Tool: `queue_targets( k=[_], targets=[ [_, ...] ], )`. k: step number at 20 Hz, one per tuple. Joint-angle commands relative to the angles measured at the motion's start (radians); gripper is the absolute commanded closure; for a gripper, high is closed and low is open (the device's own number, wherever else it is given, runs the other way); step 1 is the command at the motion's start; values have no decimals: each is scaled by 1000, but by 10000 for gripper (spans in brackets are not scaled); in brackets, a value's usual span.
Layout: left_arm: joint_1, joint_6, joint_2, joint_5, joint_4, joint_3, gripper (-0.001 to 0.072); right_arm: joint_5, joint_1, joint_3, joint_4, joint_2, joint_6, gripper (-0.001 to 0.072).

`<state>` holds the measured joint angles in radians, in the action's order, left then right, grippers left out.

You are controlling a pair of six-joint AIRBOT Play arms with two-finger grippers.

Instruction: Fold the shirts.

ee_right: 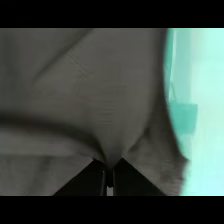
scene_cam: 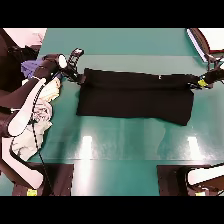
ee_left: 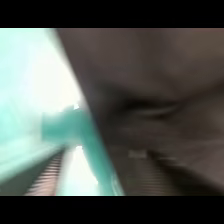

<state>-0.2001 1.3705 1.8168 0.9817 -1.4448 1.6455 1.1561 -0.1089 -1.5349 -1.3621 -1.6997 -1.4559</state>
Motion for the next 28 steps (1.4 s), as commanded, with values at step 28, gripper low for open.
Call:
queue_targets(
  k=[28],
  targets=[
    [172,-81,-360,54,551,-705,73,344,-274,379,506,430,186,387]
  ],
)
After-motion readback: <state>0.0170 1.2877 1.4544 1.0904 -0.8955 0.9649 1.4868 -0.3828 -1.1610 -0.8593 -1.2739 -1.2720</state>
